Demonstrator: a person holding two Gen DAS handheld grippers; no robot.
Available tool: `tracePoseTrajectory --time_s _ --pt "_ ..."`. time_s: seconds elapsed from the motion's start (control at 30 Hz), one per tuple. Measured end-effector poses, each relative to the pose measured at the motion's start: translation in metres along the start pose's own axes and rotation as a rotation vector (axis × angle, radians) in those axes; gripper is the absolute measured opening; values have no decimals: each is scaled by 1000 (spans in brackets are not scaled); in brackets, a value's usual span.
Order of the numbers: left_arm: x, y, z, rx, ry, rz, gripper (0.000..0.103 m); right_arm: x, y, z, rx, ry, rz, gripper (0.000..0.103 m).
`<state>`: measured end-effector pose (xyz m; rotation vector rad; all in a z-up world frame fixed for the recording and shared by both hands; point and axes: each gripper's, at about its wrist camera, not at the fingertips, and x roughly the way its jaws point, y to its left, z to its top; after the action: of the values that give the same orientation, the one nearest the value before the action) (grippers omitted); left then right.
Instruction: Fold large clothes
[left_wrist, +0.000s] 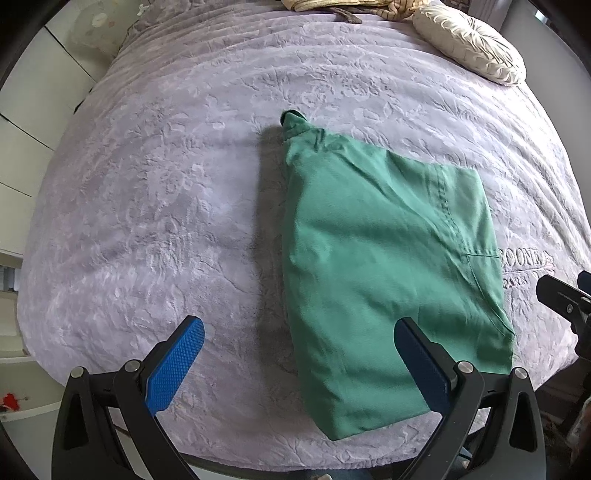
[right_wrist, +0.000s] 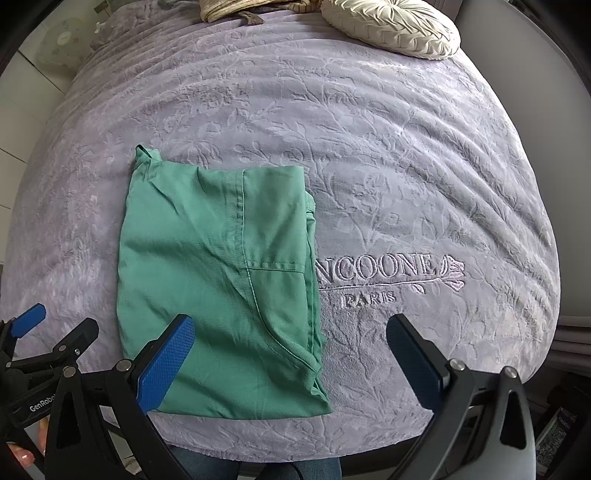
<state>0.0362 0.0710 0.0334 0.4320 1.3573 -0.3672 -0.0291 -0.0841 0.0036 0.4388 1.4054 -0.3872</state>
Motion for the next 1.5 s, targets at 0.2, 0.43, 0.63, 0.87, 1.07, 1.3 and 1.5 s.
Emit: tracePoseTrajectory --time_s 0.2,0.43,0.63,0.87,1.07,1.3,1.5 --pt "2 4 0 -30 18 -27 103 0 0 0 -2 2 0 103" --pt "3 5 -2 -26 17 -16 103 0 1 -1 0 3 -1 103" --pt "3 5 -2 -26 14 5 103 -1 2 -2 -3 2 0 103" --pt "3 6 -3 -26 18 7 103 -1 2 -1 -3 3 -1 103" --pt "3 6 -3 -27 17 8 103 -1 3 -1 -3 2 -1 103" --pt "4 6 -3 -24 17 7 103 -1 3 -2 -1 3 -1 103" --pt "4 6 -3 -25 18 8 103 -1 5 -2 -7 5 0 103"
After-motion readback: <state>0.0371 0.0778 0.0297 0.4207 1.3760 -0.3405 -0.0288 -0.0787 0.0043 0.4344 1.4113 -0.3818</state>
